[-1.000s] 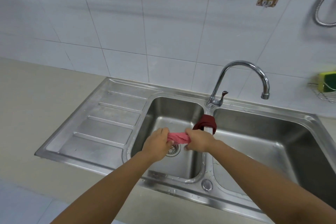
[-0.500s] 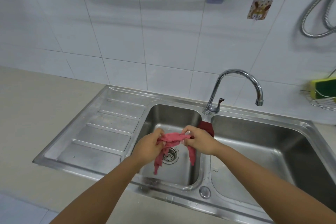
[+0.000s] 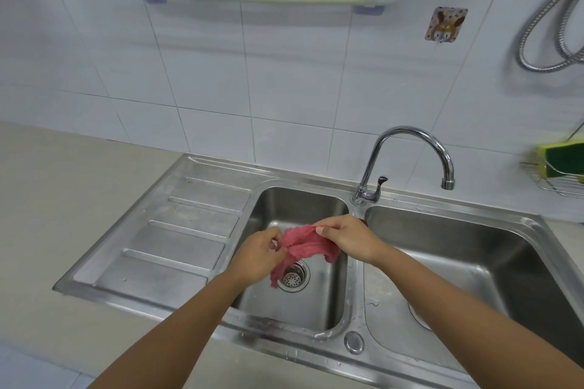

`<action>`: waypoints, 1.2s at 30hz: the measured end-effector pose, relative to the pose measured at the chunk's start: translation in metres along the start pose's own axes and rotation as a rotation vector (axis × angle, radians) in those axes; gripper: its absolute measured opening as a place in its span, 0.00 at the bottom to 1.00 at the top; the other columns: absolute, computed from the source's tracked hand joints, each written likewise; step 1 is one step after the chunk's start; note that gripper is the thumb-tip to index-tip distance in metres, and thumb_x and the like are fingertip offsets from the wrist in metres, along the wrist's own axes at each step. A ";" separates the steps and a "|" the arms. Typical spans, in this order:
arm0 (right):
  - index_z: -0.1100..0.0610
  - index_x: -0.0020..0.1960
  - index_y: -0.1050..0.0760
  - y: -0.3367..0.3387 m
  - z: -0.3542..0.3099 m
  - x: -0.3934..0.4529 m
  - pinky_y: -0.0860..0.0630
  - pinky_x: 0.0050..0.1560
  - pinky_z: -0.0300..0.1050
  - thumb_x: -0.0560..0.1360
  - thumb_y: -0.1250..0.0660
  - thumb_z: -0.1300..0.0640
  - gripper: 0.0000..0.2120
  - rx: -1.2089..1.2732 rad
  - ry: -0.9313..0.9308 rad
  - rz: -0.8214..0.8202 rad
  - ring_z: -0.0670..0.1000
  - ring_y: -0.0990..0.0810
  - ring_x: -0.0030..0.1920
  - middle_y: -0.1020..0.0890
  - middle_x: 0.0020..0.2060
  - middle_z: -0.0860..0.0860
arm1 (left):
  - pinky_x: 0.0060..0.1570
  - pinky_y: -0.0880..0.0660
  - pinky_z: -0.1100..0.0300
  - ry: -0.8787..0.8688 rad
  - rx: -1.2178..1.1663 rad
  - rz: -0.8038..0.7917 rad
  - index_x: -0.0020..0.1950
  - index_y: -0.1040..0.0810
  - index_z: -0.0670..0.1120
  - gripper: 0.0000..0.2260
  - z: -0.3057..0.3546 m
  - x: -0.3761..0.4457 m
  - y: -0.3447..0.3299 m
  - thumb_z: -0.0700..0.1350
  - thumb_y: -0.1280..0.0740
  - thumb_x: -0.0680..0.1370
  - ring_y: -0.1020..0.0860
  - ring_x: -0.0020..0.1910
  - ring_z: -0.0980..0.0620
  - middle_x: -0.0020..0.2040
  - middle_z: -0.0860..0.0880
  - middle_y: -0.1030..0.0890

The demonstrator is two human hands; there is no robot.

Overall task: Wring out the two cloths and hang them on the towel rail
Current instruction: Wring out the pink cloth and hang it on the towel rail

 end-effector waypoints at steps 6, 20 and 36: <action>0.48 0.50 0.18 0.009 -0.012 0.005 0.22 0.53 0.46 0.79 0.37 0.50 0.09 -0.216 0.108 0.093 0.44 0.18 0.46 0.15 0.44 0.45 | 0.37 0.21 0.60 -0.048 -0.126 -0.071 0.58 0.33 0.51 0.18 0.012 0.009 -0.004 0.44 0.28 0.74 0.20 0.38 0.56 0.42 0.52 0.21; 0.53 0.43 0.19 0.015 0.001 0.006 0.25 0.40 0.41 0.69 0.25 0.59 0.05 -0.636 -0.082 -0.317 0.45 0.21 0.34 0.18 0.35 0.47 | 0.41 0.27 0.57 -0.128 0.517 -0.010 0.40 0.29 0.50 0.15 0.001 0.026 0.030 0.59 0.31 0.73 0.24 0.40 0.51 0.38 0.53 0.25; 0.53 0.49 0.19 0.056 0.001 0.025 0.31 0.40 0.42 0.73 0.39 0.62 0.12 -0.998 0.000 0.174 0.56 0.18 0.47 0.16 0.45 0.52 | 0.40 0.31 0.59 -0.176 0.744 -0.050 0.44 0.33 0.48 0.12 -0.006 0.028 0.068 0.55 0.39 0.80 0.27 0.38 0.51 0.37 0.52 0.26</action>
Point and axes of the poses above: each hand's wrist, its own x-axis towards the middle knuckle, its own y-axis out of the back of the hand, z = x × y, the point moved 7 cm from there along x, towards the middle knuckle
